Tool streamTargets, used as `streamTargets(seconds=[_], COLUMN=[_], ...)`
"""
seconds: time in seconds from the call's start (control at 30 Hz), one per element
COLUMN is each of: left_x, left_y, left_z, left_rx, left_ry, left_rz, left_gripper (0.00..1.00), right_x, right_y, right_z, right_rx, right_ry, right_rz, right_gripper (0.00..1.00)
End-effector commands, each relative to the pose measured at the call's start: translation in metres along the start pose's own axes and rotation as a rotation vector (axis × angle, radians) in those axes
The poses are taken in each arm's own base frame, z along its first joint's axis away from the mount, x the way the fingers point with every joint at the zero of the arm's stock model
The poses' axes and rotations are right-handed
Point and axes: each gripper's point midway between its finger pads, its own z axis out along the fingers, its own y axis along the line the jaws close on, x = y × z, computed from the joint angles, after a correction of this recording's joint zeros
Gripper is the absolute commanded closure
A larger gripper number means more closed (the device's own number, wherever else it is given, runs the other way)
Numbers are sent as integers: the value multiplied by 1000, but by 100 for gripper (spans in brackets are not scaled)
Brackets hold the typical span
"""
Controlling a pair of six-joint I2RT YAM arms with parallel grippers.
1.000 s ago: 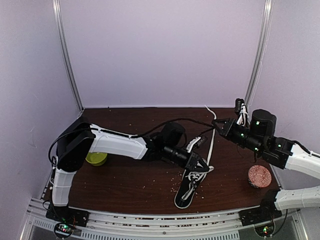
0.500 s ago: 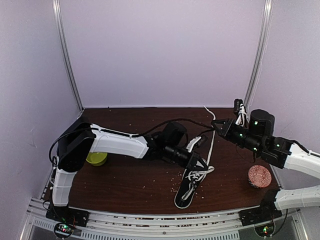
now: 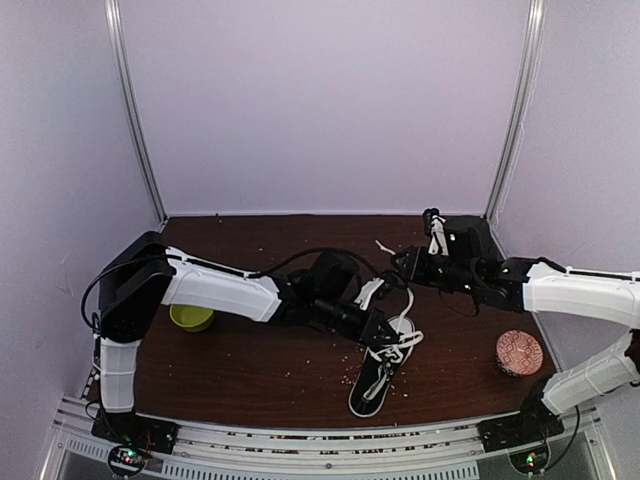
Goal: Tie the shoes
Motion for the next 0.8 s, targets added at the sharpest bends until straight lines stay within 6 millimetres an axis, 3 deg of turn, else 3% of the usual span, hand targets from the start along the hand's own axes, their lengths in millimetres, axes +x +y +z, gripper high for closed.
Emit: streamTargets(seconds=[0.0,0.13,0.27,0.37,0.47,0.6,0.77], left_x=[-43,-44,-46,-49,-51,-51,-50], left_y=[-15,-7,-1,-1,-1,0,1], left_z=[-26,-29,-32,-35,-36,-34,-34], left_rx=[4,-14,-20,-8,-5,-8,-8], left_ry=[-150,-160,-171,-183,-184,-172,-163], left_rz=[40,7,-25,-43,-47,-49,-51], left_gripper=[100,100,100,100,100,100,100], right_x=[6,-6,-5,13,47,80,103], right_y=[-9,-24,-45,-50,-59,-62,-51], right_z=[21,8,-18,-31,-36,-33,-20], right_rx=[35,73,67,13,-63,-107,-156], right_ry=[117,92,41,31,48,84,135], right_rz=[-88,-103,-67,-47,2,56,75], right_gripper=[41,24,20,22,27,33,45])
